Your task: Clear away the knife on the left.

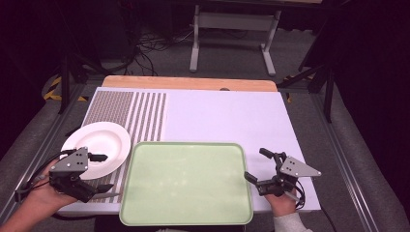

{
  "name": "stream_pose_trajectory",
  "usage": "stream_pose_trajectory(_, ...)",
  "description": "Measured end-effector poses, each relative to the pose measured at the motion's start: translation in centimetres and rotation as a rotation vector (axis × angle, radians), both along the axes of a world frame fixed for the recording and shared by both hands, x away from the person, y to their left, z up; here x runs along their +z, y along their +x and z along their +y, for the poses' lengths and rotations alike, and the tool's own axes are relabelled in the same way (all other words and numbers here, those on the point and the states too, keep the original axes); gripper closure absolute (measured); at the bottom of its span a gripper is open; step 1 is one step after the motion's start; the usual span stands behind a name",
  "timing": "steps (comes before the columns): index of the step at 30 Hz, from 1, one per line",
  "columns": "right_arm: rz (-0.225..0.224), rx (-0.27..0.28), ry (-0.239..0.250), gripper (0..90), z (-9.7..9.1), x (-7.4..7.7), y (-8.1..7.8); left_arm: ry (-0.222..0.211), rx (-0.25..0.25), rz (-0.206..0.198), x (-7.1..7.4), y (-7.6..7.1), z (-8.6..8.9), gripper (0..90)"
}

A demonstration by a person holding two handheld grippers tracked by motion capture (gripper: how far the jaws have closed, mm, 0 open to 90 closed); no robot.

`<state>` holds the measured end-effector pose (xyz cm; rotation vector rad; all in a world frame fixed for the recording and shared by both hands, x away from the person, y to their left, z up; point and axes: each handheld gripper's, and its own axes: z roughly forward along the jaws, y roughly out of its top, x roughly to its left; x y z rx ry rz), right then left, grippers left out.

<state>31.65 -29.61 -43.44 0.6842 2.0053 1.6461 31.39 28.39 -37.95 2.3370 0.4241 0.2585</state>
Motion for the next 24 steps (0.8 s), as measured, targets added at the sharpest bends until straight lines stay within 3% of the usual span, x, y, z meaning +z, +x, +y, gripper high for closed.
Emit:
stream_pose_trajectory(13, 0.006, 0.004, 0.0, 1.4, 0.1, -0.1, 0.1, 0.191, -0.04, 0.092, -0.6, 0.2, 1.1, 16.6)
stream_pose_trajectory(24, 0.011, 0.007, -0.003, 1.4, 0.2, -0.2, 0.2, 0.343, -0.065, 0.14, -1.1, 0.2, 2.4, 23.6)
